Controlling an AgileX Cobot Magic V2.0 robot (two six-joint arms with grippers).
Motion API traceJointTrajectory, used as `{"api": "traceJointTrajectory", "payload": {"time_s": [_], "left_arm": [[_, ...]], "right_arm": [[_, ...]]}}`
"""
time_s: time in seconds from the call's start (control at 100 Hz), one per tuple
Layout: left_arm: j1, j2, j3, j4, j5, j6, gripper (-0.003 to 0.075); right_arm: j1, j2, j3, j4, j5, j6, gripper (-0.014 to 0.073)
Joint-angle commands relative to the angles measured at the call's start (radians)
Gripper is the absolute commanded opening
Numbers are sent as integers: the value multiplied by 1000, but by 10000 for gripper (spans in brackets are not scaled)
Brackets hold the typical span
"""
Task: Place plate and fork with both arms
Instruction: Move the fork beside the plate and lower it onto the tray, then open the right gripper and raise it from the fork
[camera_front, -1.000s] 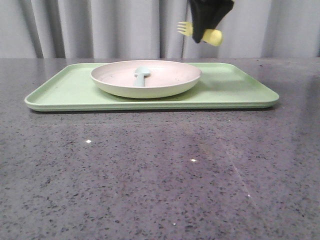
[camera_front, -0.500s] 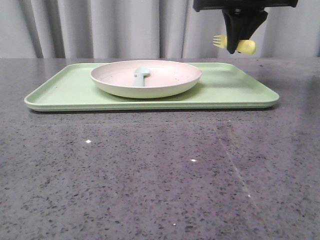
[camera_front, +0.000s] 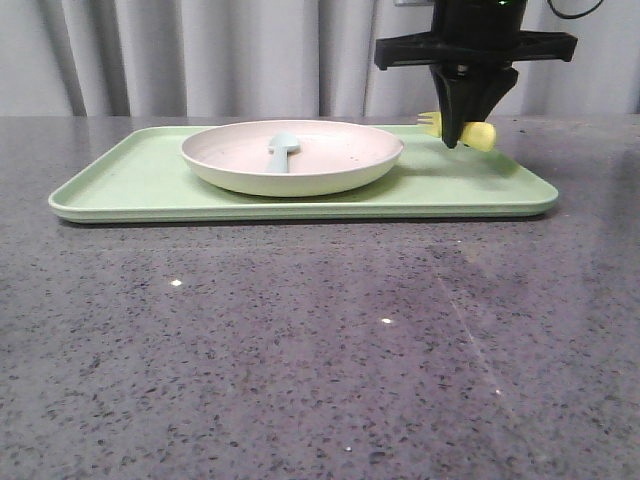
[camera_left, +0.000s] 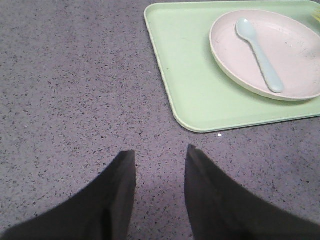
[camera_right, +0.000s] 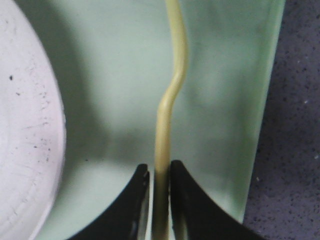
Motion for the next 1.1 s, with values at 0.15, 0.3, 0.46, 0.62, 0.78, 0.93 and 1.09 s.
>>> {"api": "traceJointTrajectory", "payload": {"time_s": [0.15, 0.3, 0.46, 0.62, 0.78, 0.93, 1.09], "left_arm": [[1, -4, -25, -8, -65, -8, 239], [1, -4, -25, -10, -65, -8, 239], [1, -4, -25, -10, -65, -8, 239], [1, -4, -25, -12, -68, -8, 239], [1, -4, -25, -12, -73, -8, 239], [1, -4, -25, -12, -74, -8, 239], [1, -4, -25, -12, -74, -8, 239]], "right_arm": [[-4, -62, -23, -8, -15, -4, 237], [-4, -75, -23, -8, -2, -4, 237], [-4, -130, -23, -9, 0, -4, 237], [-4, -206, -22, -9, 1, 5, 237], [-4, -293, 10, -9, -8, 5, 236], [-4, -423, 139, -9, -79, 5, 236], [-4, -575, 312, -9, -194, 5, 236]]}}
